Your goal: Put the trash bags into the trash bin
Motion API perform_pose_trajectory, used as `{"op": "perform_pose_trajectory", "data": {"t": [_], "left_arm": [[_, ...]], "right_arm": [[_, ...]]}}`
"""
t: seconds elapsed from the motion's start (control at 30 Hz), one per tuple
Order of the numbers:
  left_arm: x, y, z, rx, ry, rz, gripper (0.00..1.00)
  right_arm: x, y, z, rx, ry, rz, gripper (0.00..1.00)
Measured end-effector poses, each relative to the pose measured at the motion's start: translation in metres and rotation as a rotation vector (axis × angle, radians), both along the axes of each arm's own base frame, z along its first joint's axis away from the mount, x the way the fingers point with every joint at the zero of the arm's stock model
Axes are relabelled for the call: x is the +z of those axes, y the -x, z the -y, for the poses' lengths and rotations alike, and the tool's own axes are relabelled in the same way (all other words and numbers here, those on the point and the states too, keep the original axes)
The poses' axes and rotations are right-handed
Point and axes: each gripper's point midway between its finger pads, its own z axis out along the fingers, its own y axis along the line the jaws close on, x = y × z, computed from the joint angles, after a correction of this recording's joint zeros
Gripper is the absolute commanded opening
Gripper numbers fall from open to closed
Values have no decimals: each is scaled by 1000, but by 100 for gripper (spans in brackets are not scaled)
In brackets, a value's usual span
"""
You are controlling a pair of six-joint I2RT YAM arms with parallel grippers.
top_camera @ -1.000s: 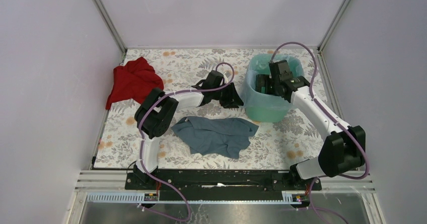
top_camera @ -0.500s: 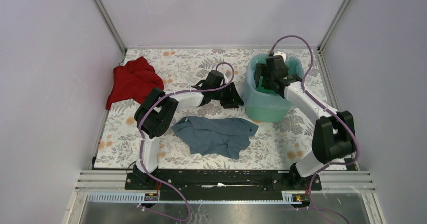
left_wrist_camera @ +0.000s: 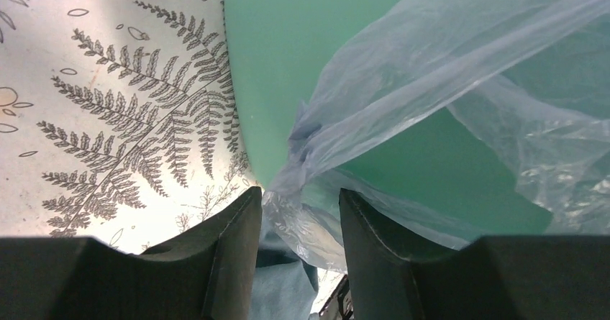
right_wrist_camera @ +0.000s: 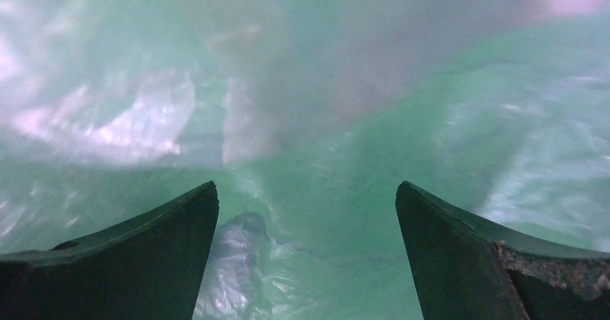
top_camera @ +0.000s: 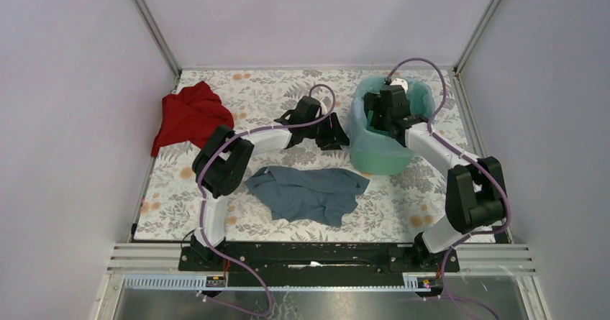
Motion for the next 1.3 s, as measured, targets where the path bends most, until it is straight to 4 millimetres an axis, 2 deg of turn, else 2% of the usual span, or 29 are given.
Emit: {"op": "perform_pose_trajectory", "data": {"t": [0.13,0.23,0.3,0.4,0.6,0.67,0.73,0.9,1.0,1.1,1.23,1.3], "left_arm": [[4,-3,3,0,13,13,49],[4,-5,6,4,26,9,50],[0,-5,7,4,29,0,52],[-6,-5,8,7,25,-16,53],[-14,-6,10,10,18,-32,54],[-12,-7,16,4,27,-29,59],[-7,-9,23,-9,36,-17,65],[8,-17,29,-36,30,44,80],[10,-22,19,-30,-5,77,90],[19,-28,-5,-1,-50,118,92],[51,-34,-36,39,-68,189,92],[66,-33,-44,48,-59,218,92]], "right_arm": [[21,8,21,-33,87,34,100],[33,11,31,-51,118,66,100],[30,14,33,-56,128,61,100],[13,15,32,-46,135,16,100],[18,0,27,-45,129,21,100],[20,-2,28,-42,144,8,100],[30,-4,30,-39,165,-1,100],[77,-15,39,-53,198,53,100],[99,-10,49,-66,206,73,100],[117,-2,59,-78,219,86,100],[137,11,67,-81,236,93,100],[145,18,70,-84,242,92,100]]}}
